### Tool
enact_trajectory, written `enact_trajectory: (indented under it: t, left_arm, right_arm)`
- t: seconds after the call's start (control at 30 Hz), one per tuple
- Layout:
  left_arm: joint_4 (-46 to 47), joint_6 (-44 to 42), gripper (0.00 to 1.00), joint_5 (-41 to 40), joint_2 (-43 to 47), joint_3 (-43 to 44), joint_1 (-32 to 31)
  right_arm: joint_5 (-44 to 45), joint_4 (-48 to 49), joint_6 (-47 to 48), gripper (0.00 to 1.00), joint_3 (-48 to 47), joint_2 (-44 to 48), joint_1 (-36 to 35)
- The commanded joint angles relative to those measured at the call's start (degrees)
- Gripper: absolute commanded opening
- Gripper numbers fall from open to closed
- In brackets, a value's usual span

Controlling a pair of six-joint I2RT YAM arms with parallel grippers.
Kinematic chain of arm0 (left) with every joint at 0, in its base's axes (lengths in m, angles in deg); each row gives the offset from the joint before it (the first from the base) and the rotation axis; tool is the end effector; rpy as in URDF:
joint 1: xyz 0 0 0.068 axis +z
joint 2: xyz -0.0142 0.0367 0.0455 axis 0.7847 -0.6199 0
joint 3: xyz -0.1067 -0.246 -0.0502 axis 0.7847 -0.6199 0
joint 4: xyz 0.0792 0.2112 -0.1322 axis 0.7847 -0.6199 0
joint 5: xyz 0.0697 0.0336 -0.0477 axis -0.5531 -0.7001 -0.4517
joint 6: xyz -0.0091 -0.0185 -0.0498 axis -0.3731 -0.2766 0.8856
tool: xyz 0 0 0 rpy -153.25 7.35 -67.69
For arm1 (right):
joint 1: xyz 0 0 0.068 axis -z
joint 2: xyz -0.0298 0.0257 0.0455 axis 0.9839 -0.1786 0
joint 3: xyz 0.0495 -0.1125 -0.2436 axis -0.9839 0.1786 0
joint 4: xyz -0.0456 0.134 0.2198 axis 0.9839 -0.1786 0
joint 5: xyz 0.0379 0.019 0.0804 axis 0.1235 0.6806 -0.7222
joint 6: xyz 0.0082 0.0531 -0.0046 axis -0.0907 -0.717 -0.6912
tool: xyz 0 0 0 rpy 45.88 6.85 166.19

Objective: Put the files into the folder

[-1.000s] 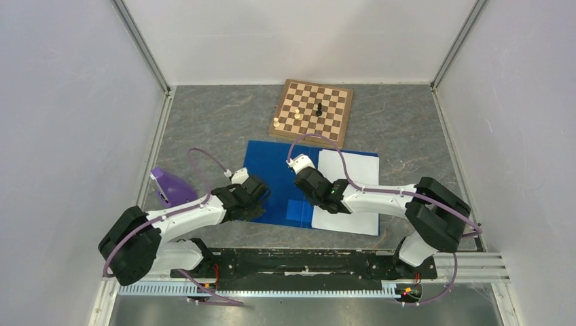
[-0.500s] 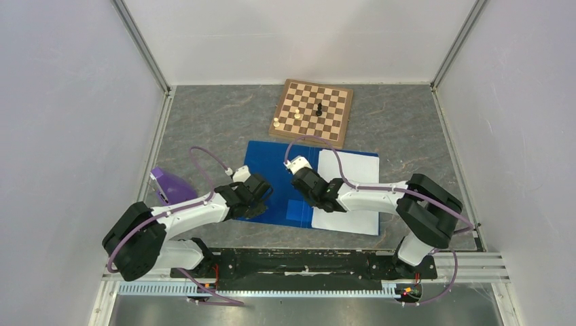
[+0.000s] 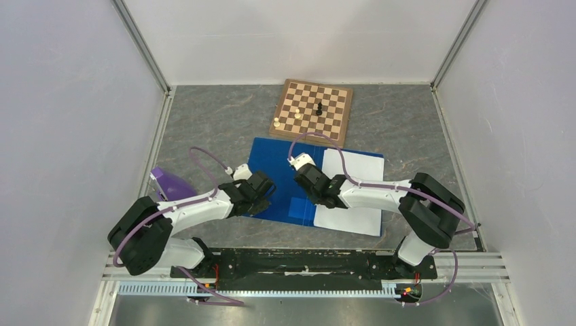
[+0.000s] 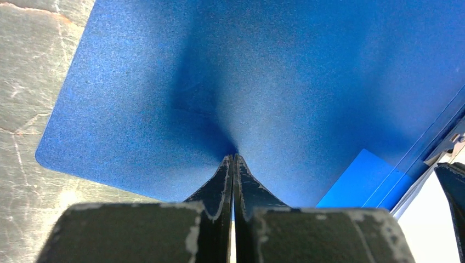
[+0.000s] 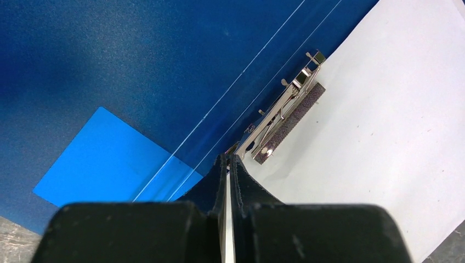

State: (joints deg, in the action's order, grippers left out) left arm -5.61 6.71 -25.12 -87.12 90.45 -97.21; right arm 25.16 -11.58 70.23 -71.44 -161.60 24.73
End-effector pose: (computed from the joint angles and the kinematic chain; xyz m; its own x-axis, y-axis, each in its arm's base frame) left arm 0.1648 -0.1519 0.1523 -0.7880 -0.4482 -0.4221 -0.3605 0.8917 -0.2738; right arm 0.1926 0.2507 0.1619 -0.6116 -0.5284 -0.5889 -0.5164 0.8305 -0.2088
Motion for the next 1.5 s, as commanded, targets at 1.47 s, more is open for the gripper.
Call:
enact_trajectory:
  t: [1.47]
  left_arm:
    - [-8.2,22.3,0.02,-11.3,3.1,-7.9,-1.8]
  right_arm:
    - [-11.1,-7.5,-0.3,0.00,5.2,0.3,9.4]
